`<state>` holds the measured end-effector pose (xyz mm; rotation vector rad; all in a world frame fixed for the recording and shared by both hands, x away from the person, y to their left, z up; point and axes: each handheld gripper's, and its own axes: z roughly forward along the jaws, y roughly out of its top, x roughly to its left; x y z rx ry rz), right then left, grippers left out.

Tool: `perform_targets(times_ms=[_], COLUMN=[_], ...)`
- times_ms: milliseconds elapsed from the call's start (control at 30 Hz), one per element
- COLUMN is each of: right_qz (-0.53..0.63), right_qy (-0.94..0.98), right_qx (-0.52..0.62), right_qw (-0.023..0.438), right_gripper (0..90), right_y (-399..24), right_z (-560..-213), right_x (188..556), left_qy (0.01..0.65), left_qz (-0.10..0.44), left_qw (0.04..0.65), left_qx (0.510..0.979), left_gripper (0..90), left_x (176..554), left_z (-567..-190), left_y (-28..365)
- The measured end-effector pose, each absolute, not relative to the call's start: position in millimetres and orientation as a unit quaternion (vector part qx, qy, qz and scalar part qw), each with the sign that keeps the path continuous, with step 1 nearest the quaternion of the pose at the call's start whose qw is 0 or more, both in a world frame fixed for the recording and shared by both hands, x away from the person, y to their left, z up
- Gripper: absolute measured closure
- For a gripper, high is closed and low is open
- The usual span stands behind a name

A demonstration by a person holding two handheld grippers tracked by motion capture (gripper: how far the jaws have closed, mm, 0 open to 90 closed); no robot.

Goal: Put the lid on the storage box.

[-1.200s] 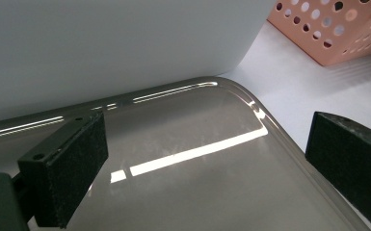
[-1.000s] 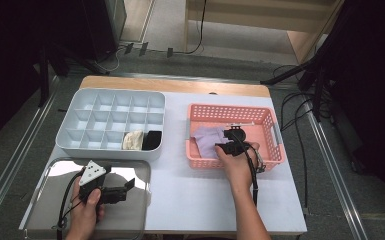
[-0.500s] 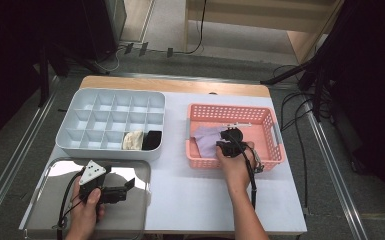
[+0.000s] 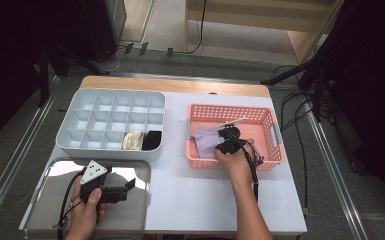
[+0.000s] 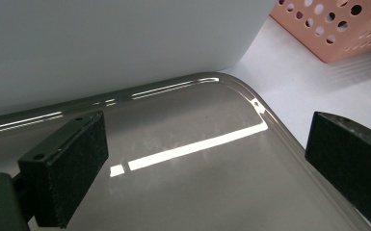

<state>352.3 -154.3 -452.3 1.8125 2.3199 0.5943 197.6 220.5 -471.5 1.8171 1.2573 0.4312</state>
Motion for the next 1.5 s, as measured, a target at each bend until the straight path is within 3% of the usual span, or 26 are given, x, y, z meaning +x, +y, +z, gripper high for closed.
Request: perform_targets(times_ms=[33,100,633,867,1100,1500], right_qz=[0.197,0.198,0.370,0.405,0.443,0.481], right_qy=[0.772,0.772,0.705,0.685,0.673,0.663], right_qx=[0.601,0.599,0.558,0.565,0.533,0.507], right_qw=[0.067,0.083,0.233,0.218,0.258,0.268], right_gripper=[85.4,88.6,89.1,89.2,89.2,89.1], right_y=[-152.3,-150.2,-159.6,-171.0,-169.8,-162.7], right_z=[-452.0,-451.5,-444.5,-437.7,-431.3,-431.6], right_x=[351.6,349.7,321.2,314.0,296.7,279.0], left_qy=[0.504,0.505,0.504,0.503,0.504,0.497], left_qz=[0.173,0.172,0.171,0.171,0.174,0.181], left_qw=[0.430,0.431,0.433,0.434,0.434,0.441], left_qx=[0.729,0.728,0.727,0.728,0.727,0.725], left_gripper=[1.9,1.9,1.9,1.9,1.9,1.9], left_x=[197.4,197.3,198.0,197.6,197.6,195.6], left_z=[-471.5,-471.4,-471.4,-471.1,-471.1,-470.6], left_y=[220.6,221.0,220.9,221.0,220.4,219.8])
